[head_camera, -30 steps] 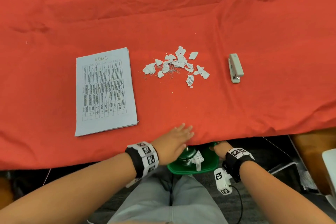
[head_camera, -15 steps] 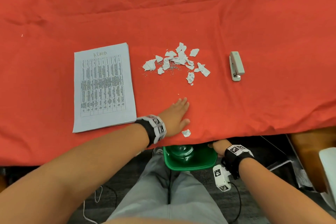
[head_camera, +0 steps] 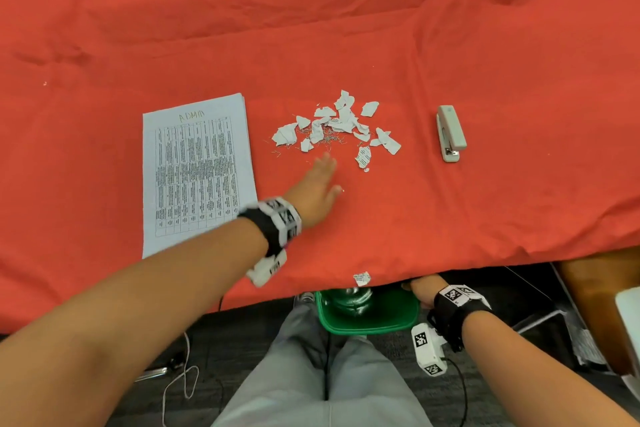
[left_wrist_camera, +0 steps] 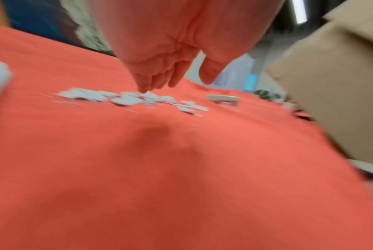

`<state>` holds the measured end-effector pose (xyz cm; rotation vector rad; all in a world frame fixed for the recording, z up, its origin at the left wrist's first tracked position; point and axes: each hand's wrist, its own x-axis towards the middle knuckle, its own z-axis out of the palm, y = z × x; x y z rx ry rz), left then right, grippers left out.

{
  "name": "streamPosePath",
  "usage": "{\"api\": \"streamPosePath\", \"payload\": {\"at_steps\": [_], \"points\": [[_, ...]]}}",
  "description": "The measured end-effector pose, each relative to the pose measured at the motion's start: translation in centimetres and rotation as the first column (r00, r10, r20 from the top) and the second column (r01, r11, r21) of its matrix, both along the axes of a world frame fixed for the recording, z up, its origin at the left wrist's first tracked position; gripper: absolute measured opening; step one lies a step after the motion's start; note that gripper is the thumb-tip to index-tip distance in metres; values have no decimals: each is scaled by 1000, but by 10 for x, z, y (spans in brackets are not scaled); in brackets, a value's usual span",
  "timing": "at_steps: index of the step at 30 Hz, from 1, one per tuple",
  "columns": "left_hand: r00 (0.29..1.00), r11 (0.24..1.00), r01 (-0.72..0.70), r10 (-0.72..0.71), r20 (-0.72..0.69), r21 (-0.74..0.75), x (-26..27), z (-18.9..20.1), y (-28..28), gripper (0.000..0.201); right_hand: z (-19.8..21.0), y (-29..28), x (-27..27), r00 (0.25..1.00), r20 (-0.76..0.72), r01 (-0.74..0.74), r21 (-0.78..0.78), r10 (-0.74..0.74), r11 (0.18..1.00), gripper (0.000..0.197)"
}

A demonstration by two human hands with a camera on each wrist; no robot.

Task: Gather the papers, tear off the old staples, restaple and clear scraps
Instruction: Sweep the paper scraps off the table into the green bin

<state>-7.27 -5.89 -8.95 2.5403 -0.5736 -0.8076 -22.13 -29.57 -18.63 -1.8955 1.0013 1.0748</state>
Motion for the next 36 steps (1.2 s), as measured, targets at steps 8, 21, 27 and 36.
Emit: {"api": "streamPosePath", "payload": {"at_steps": [8,21,27,36], "points": [[965,943,-263,259,43,205,84,-27,48,71,-4,-3,-1,1000,-20,4,-1,-4,1000,36],[959,962,268,-262,-107,55,-42,-17,15,65,-61,-20,-31,986,-66,161,217,-150,963,38],[1000,999,3,-3,-1,37,27,-4,9,62,-30,-14,-37,985,-26,169,232,-168,958,32],[997,981,-76,72,27,180,90,-25,16,64,-15,-10,-34,972,-63,234,252,-225,939,41]]}}
